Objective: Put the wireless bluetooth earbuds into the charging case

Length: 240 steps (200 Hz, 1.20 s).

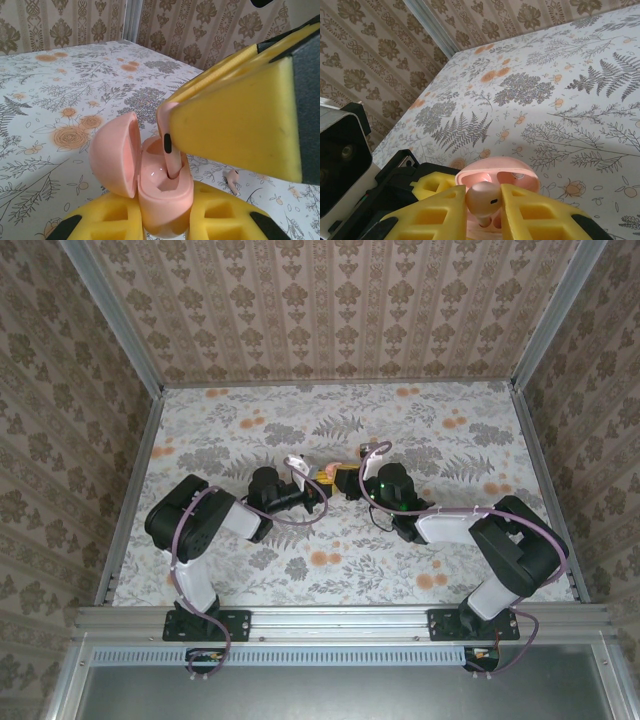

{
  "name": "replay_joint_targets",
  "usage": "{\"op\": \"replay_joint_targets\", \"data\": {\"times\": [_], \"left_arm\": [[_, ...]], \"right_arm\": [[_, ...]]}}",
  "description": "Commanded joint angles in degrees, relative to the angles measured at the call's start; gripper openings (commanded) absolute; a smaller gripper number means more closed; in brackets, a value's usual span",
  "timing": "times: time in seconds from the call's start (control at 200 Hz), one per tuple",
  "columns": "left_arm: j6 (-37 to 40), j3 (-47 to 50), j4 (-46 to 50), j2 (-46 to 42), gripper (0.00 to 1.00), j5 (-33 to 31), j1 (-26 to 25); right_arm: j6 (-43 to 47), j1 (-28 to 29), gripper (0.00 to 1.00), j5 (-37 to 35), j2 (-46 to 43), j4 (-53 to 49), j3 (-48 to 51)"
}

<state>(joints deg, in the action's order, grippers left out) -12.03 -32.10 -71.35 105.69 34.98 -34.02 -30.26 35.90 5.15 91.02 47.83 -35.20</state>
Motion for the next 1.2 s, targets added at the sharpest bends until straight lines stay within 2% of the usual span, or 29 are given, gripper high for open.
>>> {"op": "replay_joint_targets", "data": {"times": [0.0, 0.295, 0.31, 1.05, 1.075, 1.195], "left_arm": [[-0.1, -0.7, -2.7, -2.2, 0.12, 1.4, 0.3], [1.2, 0.1, -2.7, -3.8, 0.12, 1.4, 0.3], [1.3, 0.1, -2.7, -3.8, 0.12, 2.9, 0.3], [14.3, 3.2, -2.7, -7.3, 0.12, 2.2, -1.6], [14.8, 3.2, -2.7, -7.4, 0.12, 0.5, -1.6], [16.2, 3.3, -2.6, -7.6, 0.12, 0.3, -2.0]], "right_arm": [[-0.1, 0.5, 0.23, 1.5, 0.0, 0.1, 1.0], [0.2, 0.5, 0.23, 3.0, 0.0, -0.6, 0.7], [0.2, 0.5, 0.23, 3.0, 0.0, -0.7, 0.7], [3.7, 0.3, 0.24, 7.5, -2.4, 2.1, 4.1], [3.8, 0.3, 0.24, 7.6, -2.5, 2.0, 4.0], [4.0, 0.3, 0.24, 7.8, -2.8, 1.5, 4.1]]}}
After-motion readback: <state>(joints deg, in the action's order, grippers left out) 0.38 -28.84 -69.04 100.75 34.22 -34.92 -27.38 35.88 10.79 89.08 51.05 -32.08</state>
